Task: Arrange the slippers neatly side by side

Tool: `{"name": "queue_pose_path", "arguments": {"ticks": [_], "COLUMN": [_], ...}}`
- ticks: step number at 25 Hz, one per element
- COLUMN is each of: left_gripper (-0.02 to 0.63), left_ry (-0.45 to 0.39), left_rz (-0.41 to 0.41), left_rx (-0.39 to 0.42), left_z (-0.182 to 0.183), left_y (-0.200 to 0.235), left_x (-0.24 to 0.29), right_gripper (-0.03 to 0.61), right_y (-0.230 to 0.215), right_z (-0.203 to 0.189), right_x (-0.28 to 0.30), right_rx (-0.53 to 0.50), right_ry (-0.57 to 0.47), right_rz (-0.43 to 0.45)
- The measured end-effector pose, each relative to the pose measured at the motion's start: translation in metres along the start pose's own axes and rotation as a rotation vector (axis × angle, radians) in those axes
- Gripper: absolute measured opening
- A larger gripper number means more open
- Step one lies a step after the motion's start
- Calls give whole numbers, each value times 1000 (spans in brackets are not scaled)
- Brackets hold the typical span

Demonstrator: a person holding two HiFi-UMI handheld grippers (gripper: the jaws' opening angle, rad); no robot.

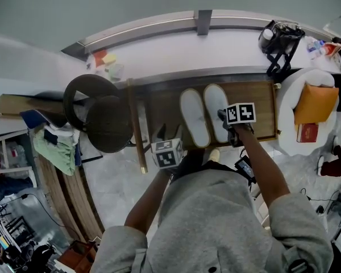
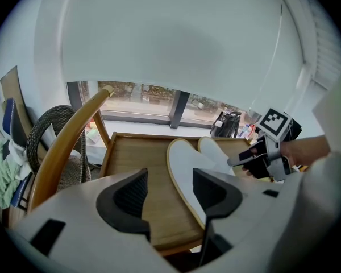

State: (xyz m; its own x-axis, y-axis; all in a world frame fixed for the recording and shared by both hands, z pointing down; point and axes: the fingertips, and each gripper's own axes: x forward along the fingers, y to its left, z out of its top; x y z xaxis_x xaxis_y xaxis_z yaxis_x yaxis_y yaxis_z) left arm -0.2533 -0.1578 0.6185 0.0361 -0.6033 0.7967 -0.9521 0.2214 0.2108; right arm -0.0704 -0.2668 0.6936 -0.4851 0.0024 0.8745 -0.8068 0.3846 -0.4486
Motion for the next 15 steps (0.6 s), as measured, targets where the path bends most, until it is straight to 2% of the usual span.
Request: {"name": "queue_pose_path", "arguments": {"ticks": [3,7,12,15], "left_gripper": [249,249,248,247], "left_ry": [-33,-105,-233,-340], "left_rz": [7,27,21,16], "left_rx": [23,68,118,131], "left_z": [3,9,14,23], "left_y": [-2,-11,-31,-43], "left_x": [-7,-28,-68,-104], "right_gripper": [134,138,135,95], "right_y": [4,9,9,28], "right_z": [2,4,6,0], "right_x": [-15,-50,-113,-150], "right_rx": [-51,-152,-262,-346], "right_ry": [-46,-140,-381,-522], "right_rz": [16,0,-83,-26]}}
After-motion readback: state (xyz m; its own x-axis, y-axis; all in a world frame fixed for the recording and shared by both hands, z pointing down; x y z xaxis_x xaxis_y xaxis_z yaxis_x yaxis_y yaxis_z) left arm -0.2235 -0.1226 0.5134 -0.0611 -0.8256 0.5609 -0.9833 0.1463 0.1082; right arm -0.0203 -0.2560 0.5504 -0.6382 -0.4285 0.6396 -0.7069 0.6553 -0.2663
